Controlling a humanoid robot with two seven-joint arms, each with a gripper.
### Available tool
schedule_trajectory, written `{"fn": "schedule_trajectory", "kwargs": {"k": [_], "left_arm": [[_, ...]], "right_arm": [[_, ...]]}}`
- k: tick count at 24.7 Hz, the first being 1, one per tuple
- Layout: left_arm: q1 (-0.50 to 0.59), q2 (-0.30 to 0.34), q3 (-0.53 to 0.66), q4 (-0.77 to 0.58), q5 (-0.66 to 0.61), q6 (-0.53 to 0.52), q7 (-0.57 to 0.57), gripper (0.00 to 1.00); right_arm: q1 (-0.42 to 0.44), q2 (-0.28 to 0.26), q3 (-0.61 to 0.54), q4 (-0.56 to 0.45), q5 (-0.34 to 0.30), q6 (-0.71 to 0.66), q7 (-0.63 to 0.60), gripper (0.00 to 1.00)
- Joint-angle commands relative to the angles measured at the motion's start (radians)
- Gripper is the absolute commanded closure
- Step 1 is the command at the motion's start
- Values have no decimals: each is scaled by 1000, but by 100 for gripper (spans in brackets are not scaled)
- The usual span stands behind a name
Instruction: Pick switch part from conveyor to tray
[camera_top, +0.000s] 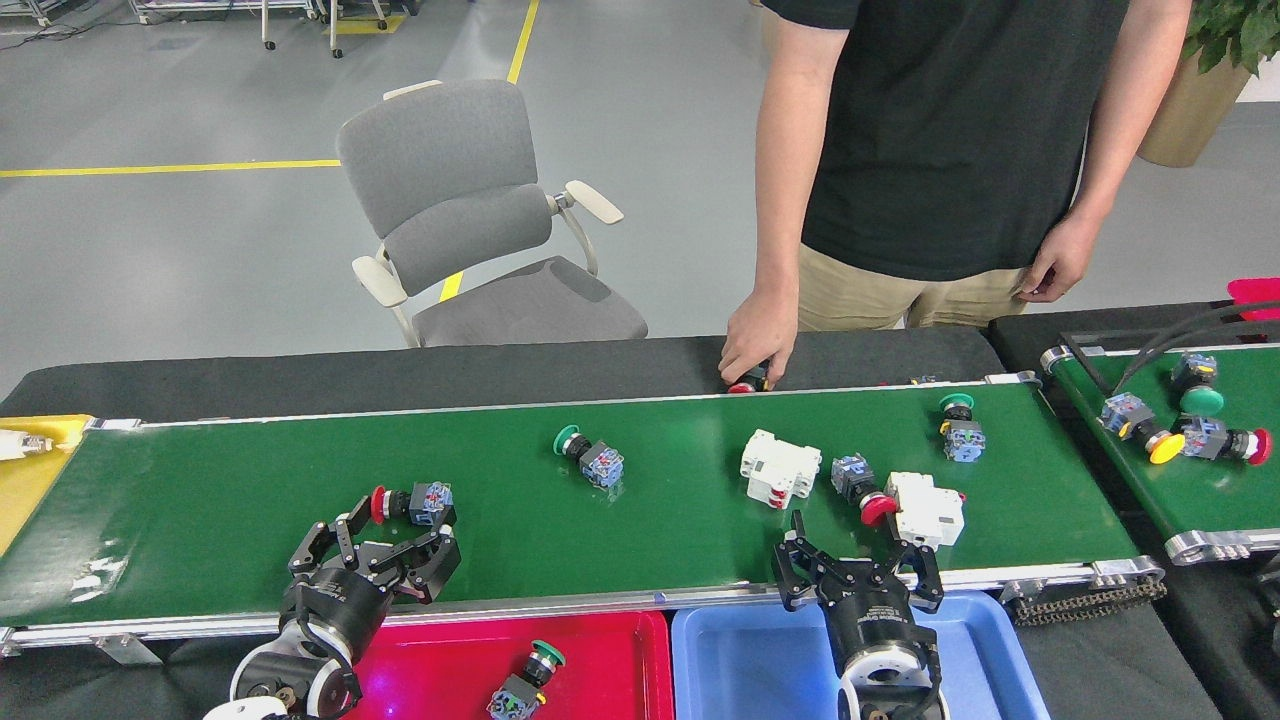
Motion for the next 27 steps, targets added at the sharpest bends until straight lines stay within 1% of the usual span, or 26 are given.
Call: {"fn": "schedule_trajectory", "kwargs": {"k": [1,4,7,8,9,10,11,12,13,14,15,16,17,18,19,21,22,23,24,25,26,27], "left_arm": [[-28,6,2,14,0,23,2,0],[-60,8,-5,48,0,90,2,0],[-73,9,-5,61,0,96,2,0],[-74,9,-5,68,0,99,2,0],[-74,8,-4,75,-2,103,4,2],[-74,8,-5,77,0,107,5,5],[-71,6,-5,75,0,112,8,14],[-63,8,-7,72,2,106,13,24],[-54,9,-7,68,3,103,18,30],[-42,9,-7,58,6,98,18,34],[-22,11,-8,22,9,87,19,43],[4,12,-7,-37,11,57,19,49],[49,12,1,-107,18,2,19,53],[95,12,2,-176,28,-54,18,53],[142,14,1,-238,38,-114,18,52],[305,17,2,-396,61,-311,16,49],[372,17,4,-455,63,-384,16,42],[440,8,4,-509,64,-445,16,22],[477,-1,1,-514,69,-445,16,3],[494,2,-5,-506,69,-445,16,0],[500,9,-7,-505,68,-445,16,0],[506,0,-4,-505,69,-445,18,0]], "right_arm": [[-18,-5,-6,-6,-1,2,-5,0],[-44,-3,-6,22,-1,2,-3,0],[-93,9,0,92,-2,4,-2,3],[-115,18,8,119,-2,2,-2,10],[-129,27,14,132,-2,1,-2,23],[-138,26,24,137,-2,-1,-2,40],[-144,21,35,139,-2,-7,0,59],[-147,17,47,139,-4,-9,2,73],[-147,11,52,137,-5,-12,0,80],[-147,6,54,137,-5,-12,0,84],[-145,1,54,135,-7,-13,0,88],[-145,0,55,134,-7,-15,-2,89],[-142,0,55,131,-7,-24,-2,90],[-138,0,55,125,-8,-39,-2,91],[-135,0,55,116,-8,-56,-2,92],[-116,0,55,68,-8,-107,-2,93],[-93,-2,55,37,-8,-130,-3,93],[-61,-2,55,-9,-8,-170,-3,93],[-24,-5,55,-59,-8,-225,-2,93],[11,-11,57,-101,-7,-292,0,93],[43,-17,58,-139,-5,-372,2,93],[74,-19,70,-179,-5,-472,5,93]]}}
